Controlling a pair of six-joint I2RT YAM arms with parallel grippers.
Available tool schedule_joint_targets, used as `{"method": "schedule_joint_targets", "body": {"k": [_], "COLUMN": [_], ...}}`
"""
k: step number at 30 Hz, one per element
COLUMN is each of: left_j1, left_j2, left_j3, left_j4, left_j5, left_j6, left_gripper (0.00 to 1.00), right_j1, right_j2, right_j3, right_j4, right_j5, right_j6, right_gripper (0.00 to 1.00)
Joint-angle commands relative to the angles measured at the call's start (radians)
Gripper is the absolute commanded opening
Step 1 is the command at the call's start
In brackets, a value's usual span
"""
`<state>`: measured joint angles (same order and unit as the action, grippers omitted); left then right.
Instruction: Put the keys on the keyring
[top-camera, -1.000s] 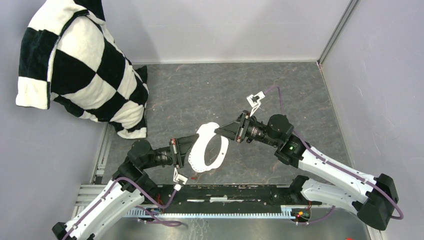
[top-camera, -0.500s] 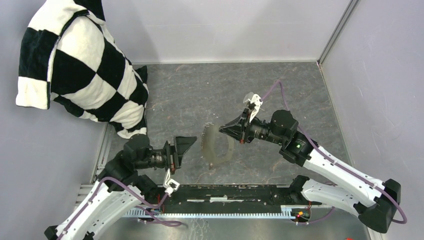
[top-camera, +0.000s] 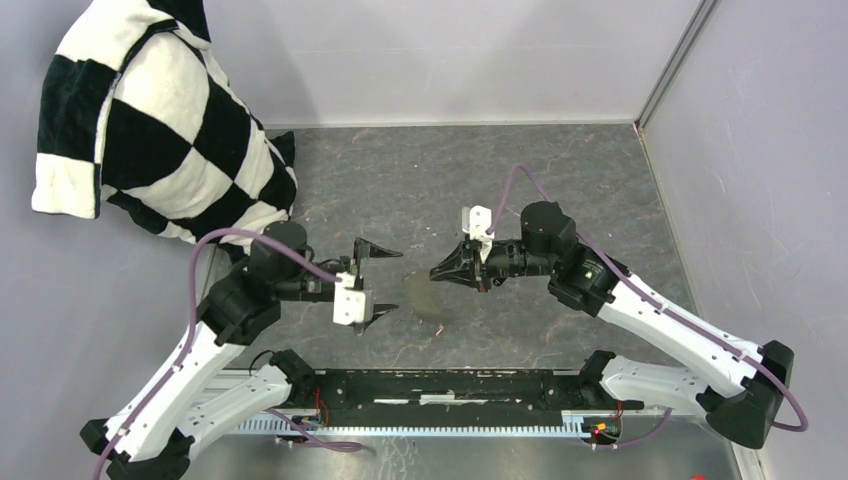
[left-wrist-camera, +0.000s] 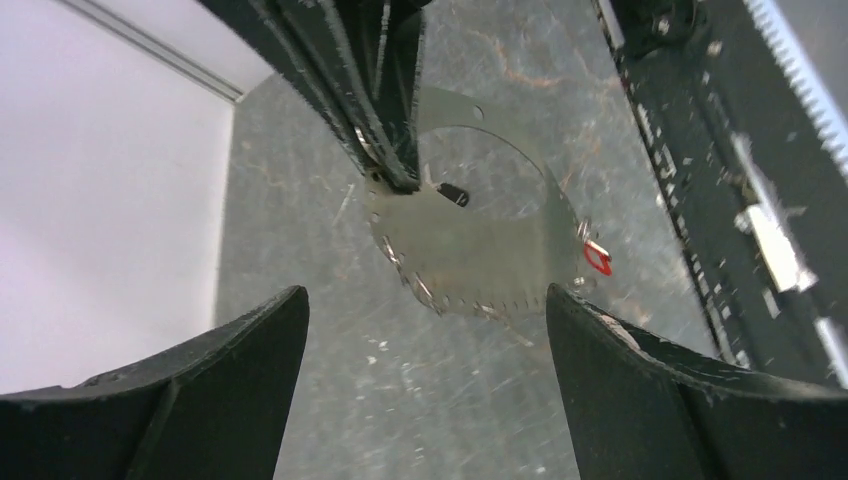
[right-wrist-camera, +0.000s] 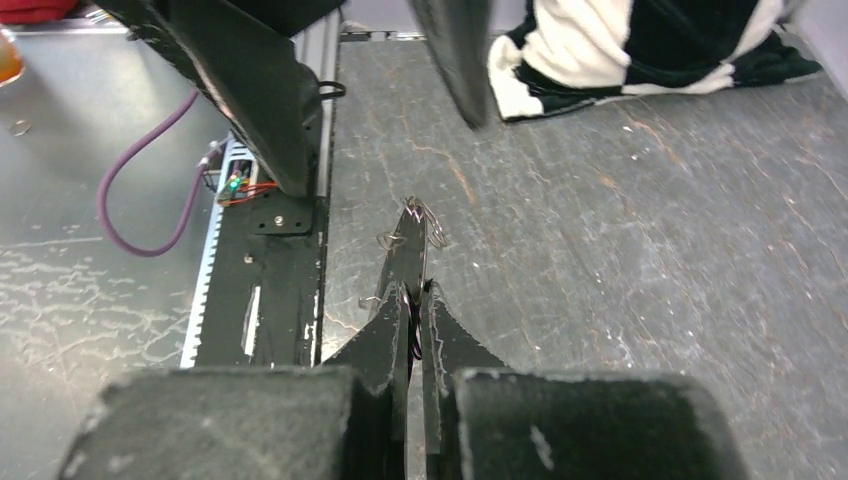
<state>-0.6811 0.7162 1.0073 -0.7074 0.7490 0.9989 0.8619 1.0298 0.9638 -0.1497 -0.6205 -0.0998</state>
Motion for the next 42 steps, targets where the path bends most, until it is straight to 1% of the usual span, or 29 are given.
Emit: {"method": "schedule_joint_targets", "body": {"k": [1,5,8,12,14,16,20,23,24,25,26,27,29,32,35,39,42], "left_j1": [0.0,0.0,-0.001,0.0,-0.001,0.0,0.0,0.0,0.0,0.0,0.0,0.0,0.0,0.0,0.0,0.0,0.0], "left_j2": [0.014,0.081,0.109,0.122,0.126,0.124,0.117,0.118,0.115,0.111,0.102,0.09,0.05,-0.021,-0.047,-0.024,-0.011], "left_j3": [-0.041,-0.034,-0.038,-0.048,-0.054,-0.065,-0.078,-0.08,-0.075,-0.066,-0.055,-0.052,-0.055,-0.067,-0.068,-0.032,-0.004], "left_j4": [0.238,0.271,0.275,0.228,0.196,0.188,0.204,0.188,0.162,0.12,0.064,0.042,0.011,0.011,-0.003,-0.132,-0.242], "left_j5": [0.053,0.074,0.092,0.094,0.11,0.122,0.134,0.147,0.158,0.165,0.173,0.175,0.176,0.178,0.194,0.246,0.265], "left_j6": [-0.457,-0.596,-0.637,-0.633,-0.63,-0.638,-0.651,-0.631,-0.597,-0.542,-0.478,-0.419,-0.313,-0.184,-0.09,0.078,0.267], "left_gripper": [0.92,0.87,0.81,0.57,0.49,0.43,0.23,0.05,0.03,0.02,0.02,0.02,0.02,0.02,0.02,0.02,0.02], "right_j1": [0.041,0.092,0.114,0.137,0.146,0.157,0.182,0.19,0.19,0.191,0.19,0.19,0.19,0.189,0.19,0.189,0.189], "right_j2": [0.023,0.052,0.069,0.066,0.062,0.061,0.071,0.068,0.062,0.058,0.05,0.041,0.006,-0.039,-0.038,0.005,0.035], "right_j3": [0.09,0.114,0.132,0.139,0.141,0.14,0.137,0.123,0.114,0.113,0.118,0.119,0.11,0.08,0.091,0.145,0.17], "right_j4": [0.008,-0.02,-0.036,-0.044,-0.041,-0.034,-0.021,0.032,0.062,0.074,0.07,0.061,0.038,0.018,-0.014,-0.056,-0.063], "right_j5": [-0.079,-0.042,-0.015,0.025,0.039,0.05,0.061,0.039,0.036,0.031,0.022,0.018,0.009,-0.056,-0.117,-0.131,-0.141], "right_j6": [-0.072,-0.104,-0.123,-0.139,-0.14,-0.138,-0.131,-0.091,-0.068,-0.053,-0.051,-0.055,-0.082,-0.124,-0.155,-0.184,-0.19], "right_gripper": [0.0,0.01,0.01,0.01,0.01,0.01,0.01,0.01,0.05,0.15,0.28,0.36,0.44,0.47,0.48,0.48,0.46]}}
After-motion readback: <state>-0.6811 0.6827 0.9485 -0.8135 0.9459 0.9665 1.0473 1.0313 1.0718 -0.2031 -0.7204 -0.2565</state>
